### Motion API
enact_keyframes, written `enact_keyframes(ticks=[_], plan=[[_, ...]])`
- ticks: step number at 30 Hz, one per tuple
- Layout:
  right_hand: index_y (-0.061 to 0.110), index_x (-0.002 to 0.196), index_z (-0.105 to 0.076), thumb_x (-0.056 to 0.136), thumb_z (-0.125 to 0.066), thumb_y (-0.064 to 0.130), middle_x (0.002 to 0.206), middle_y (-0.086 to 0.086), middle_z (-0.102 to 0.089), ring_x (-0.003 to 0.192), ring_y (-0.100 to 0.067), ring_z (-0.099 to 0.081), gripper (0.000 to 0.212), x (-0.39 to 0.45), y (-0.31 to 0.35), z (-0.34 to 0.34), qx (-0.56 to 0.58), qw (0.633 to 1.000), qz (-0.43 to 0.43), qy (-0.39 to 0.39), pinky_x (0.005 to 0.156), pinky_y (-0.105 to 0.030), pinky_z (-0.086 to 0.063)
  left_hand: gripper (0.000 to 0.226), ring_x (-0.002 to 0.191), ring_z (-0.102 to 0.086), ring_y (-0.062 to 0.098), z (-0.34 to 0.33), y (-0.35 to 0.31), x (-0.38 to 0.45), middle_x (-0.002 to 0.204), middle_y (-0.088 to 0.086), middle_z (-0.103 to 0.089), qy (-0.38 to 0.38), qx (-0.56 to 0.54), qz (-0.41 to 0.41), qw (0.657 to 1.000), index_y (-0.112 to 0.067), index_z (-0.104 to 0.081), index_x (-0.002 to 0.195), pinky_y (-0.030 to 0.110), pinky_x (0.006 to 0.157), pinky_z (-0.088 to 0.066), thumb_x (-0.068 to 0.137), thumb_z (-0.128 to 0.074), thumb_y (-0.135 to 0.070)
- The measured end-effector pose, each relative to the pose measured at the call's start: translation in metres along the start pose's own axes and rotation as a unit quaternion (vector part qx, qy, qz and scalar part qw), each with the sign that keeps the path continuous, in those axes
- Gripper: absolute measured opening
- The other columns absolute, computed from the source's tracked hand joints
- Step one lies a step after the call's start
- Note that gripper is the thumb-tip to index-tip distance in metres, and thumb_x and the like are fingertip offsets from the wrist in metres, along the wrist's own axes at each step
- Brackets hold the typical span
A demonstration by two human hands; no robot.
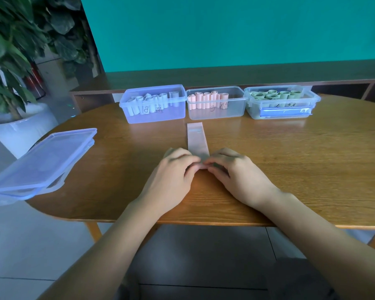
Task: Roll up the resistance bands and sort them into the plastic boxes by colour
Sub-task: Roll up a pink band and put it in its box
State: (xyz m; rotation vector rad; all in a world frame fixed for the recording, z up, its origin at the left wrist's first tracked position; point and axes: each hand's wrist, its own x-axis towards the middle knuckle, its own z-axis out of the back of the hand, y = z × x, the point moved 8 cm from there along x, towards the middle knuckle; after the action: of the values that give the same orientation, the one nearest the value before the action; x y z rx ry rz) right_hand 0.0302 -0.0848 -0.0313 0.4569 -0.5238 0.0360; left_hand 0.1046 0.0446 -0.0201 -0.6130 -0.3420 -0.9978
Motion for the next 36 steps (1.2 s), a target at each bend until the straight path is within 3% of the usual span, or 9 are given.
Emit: enact_keyframes(ticks=[4, 9, 16, 23, 27, 36], plan=[[0.027, 0.118, -0.069, 0.099, -0.049, 0.041, 0.114, 0.009, -0.062, 0.101, -0.018, -0.064, 0.031, 0.005, -0.002, 0.000, -0.002, 1.000, -0.008, 0.012, 0.082, -0.045, -0.056, 0.021, 0.103, -0.049, 0.003, -0.002, 0.002, 0.000, 0.107, -0.013, -0.061, 0.020, 0.009, 0.001, 1.000, -0.028, -0.073, 0.112, 0.019, 0.085, -0.045, 0.101, -0.055, -0.030], [0.031, 0.120, -0.069, 0.101, -0.058, 0.027, 0.114, 0.011, -0.060, 0.098, -0.013, -0.062, 0.022, 0.005, -0.001, 0.001, -0.002, 1.000, 0.014, 0.009, 0.080, -0.041, -0.056, 0.020, 0.106, -0.048, 0.007, -0.006, 0.007, 0.006, 0.108, -0.011, -0.063, 0.021, 0.004, 0.024, 0.999, -0.024, -0.071, 0.113, 0.029, 0.086, -0.049, 0.101, -0.056, -0.029], [0.036, 0.123, -0.064, 0.099, -0.060, 0.031, 0.118, 0.018, -0.059, 0.088, 0.001, -0.051, 0.025, 0.010, -0.008, -0.001, -0.008, 1.000, 0.003, 0.009, 0.075, -0.040, -0.057, 0.019, 0.108, -0.048, 0.006, -0.004, 0.005, 0.011, 0.110, -0.010, -0.062, 0.004, 0.012, 0.015, 1.000, -0.022, -0.070, 0.114, 0.021, 0.086, -0.044, 0.100, -0.058, -0.026], [0.034, 0.119, -0.066, 0.099, -0.062, 0.025, 0.112, 0.017, -0.059, 0.082, 0.001, -0.051, 0.022, 0.015, -0.011, 0.001, 0.003, 1.000, 0.015, -0.013, 0.070, -0.038, -0.057, 0.019, 0.106, -0.048, 0.004, -0.008, 0.010, 0.014, 0.112, -0.013, -0.062, 0.018, 0.008, 0.009, 1.000, -0.025, -0.069, 0.115, 0.020, 0.087, -0.045, 0.100, -0.057, -0.025], [0.035, 0.119, -0.067, 0.098, -0.062, 0.025, 0.110, 0.018, -0.058, 0.080, -0.002, -0.055, 0.024, 0.017, -0.015, -0.001, 0.003, 1.000, 0.009, -0.003, 0.071, -0.037, -0.056, 0.021, 0.109, -0.047, 0.007, -0.011, 0.013, 0.018, 0.114, -0.013, -0.063, 0.018, 0.015, 0.012, 1.000, -0.025, -0.068, 0.118, 0.027, 0.087, -0.048, 0.101, -0.055, -0.026], [0.033, 0.128, -0.065, 0.100, -0.058, 0.029, 0.120, 0.016, -0.058, 0.086, 0.000, -0.051, 0.029, 0.030, -0.023, -0.004, -0.035, 0.999, -0.002, 0.018, 0.075, -0.034, -0.056, 0.018, 0.107, -0.047, 0.008, -0.012, 0.016, 0.026, 0.109, -0.014, -0.064, 0.006, 0.015, 0.005, 1.000, -0.024, -0.070, 0.113, 0.028, 0.085, -0.048, 0.099, -0.060, -0.026]])
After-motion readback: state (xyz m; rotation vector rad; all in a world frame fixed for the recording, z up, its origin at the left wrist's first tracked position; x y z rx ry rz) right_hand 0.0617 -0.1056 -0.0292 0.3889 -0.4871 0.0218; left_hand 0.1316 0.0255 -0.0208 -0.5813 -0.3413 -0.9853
